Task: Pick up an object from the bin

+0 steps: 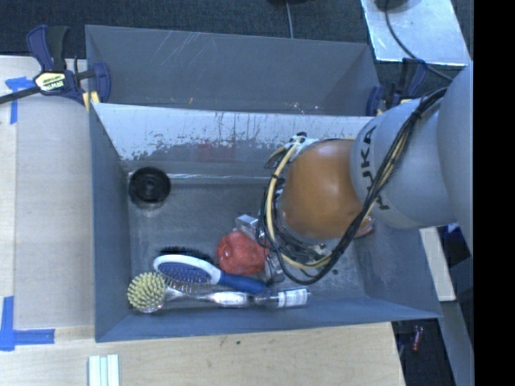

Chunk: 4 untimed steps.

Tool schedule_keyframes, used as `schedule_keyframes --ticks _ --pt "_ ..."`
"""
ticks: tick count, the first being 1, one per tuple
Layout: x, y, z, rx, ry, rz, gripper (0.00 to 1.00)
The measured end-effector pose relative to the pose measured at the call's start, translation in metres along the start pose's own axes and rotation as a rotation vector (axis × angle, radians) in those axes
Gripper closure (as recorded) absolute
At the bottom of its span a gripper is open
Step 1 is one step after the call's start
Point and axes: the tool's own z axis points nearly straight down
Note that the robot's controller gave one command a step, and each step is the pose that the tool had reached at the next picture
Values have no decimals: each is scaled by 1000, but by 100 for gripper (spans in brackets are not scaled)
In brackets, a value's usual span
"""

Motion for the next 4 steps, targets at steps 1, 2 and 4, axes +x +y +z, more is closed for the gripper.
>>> schedule_keyframes --ticks 1,2,4 --pt "0 0 0 0 0 0 100" --pt "0 0 0 0 0 0 100" --pt "-12 4 -8 -3 13 -33 0"
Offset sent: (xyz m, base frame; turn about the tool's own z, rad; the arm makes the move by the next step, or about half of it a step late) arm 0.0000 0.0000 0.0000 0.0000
